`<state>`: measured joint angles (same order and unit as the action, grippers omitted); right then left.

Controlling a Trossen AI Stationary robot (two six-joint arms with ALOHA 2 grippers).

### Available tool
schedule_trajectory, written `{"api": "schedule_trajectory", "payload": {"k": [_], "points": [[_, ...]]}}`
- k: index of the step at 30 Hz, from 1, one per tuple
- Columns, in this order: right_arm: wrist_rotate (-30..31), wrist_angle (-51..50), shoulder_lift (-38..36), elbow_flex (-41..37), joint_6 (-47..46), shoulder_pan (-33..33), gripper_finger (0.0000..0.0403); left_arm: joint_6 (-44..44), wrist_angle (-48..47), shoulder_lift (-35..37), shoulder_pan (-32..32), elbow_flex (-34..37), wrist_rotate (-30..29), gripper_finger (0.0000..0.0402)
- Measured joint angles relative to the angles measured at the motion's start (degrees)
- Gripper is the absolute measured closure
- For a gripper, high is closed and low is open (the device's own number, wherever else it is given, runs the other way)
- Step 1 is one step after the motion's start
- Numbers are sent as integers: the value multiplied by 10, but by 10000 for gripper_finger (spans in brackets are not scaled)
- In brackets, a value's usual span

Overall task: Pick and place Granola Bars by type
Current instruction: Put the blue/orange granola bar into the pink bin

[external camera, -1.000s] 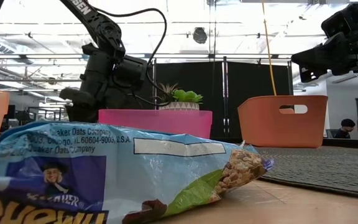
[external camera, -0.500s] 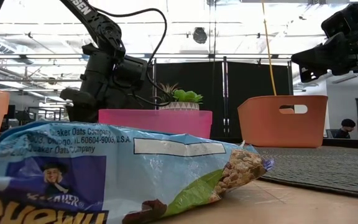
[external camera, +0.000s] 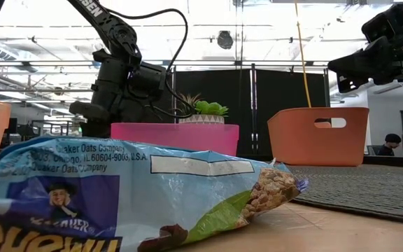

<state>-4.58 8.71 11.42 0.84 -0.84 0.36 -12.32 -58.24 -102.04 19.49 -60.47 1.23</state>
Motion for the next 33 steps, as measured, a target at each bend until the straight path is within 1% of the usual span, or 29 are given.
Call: {"api": "schedule_trajectory", "payload": {"k": [1,12,18,22,27,33], "points": [[0,0,0,0,0,0,403,0,0,0,0,0,0,392],[0,0,0,0,0,0,403,-7,36,0,-1,0,-4,397],[0,0,0,0,0,0,403,-5,29,1,-1,0,-3,398],[0,0,0,0,0,0,403,-6,30,14,-1,0,-8,399],[0,0,0,0,0,0,403,-7,32,54,-1,0,-2,400],[0,0,0,0,0,0,403,-2,38,137,-1,0,3,400]]}}
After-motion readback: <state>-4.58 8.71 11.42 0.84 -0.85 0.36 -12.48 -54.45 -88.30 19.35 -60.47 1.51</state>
